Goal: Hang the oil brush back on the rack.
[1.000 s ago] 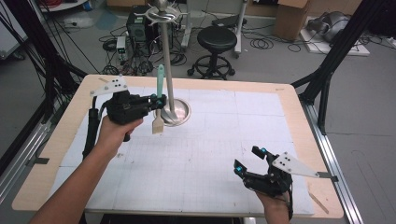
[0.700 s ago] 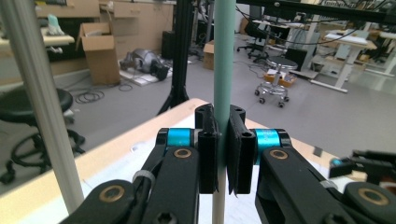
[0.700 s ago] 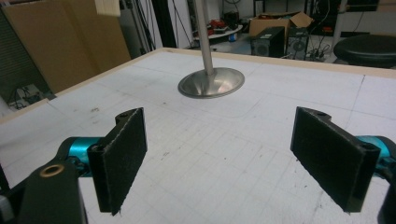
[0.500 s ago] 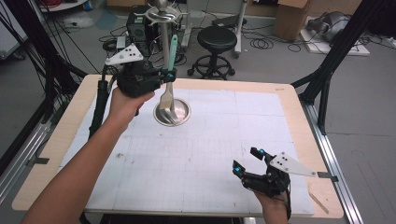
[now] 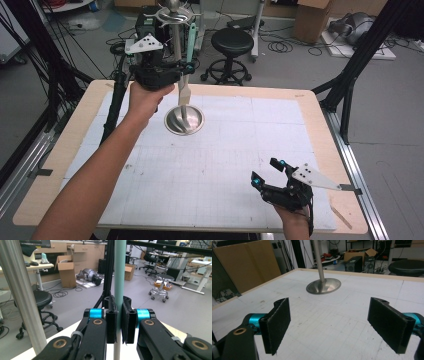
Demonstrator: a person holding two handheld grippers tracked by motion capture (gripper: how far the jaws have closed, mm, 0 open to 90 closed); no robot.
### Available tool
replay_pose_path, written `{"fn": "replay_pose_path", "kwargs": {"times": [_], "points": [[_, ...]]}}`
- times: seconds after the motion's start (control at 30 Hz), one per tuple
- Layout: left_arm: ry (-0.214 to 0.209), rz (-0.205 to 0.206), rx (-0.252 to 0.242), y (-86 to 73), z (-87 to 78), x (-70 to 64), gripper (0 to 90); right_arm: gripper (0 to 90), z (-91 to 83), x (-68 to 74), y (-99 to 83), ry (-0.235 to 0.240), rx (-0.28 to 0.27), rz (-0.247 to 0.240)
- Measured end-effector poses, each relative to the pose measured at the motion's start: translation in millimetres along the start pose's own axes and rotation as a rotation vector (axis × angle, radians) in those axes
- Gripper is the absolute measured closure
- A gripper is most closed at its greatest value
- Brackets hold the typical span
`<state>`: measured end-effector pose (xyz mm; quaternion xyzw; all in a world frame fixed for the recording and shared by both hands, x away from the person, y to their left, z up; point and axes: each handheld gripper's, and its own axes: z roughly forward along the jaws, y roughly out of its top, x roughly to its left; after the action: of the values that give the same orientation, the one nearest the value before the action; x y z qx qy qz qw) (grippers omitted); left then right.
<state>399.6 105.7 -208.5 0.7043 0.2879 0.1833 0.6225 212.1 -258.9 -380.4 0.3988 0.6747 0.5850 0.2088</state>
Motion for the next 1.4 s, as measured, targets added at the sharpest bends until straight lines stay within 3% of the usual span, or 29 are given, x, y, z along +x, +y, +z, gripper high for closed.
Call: {"fn": "replay_pose_path", "kwargs": {"times": [0.27,1.07,1.27,1.4], "points": [[0.042,-0.009,0.001,-2.1,5.5,3.4,84.1,17.5,0.5,0.6,-0.6,0.003,0.000,0.001],[0.099,-0.040,0.016,-5.6,11.6,18.7,84.0,17.5,0.8,3.9,-1.7,0.019,0.007,-0.007],[0.083,-0.010,0.016,-8.0,8.1,18.2,82.2,17.5,0.5,3.3,-2.5,0.015,0.010,-0.001],[0.091,0.022,0.001,-13.0,-0.7,18.2,69.5,17.5,-0.7,2.9,-2.9,0.014,0.009,0.003]]}}
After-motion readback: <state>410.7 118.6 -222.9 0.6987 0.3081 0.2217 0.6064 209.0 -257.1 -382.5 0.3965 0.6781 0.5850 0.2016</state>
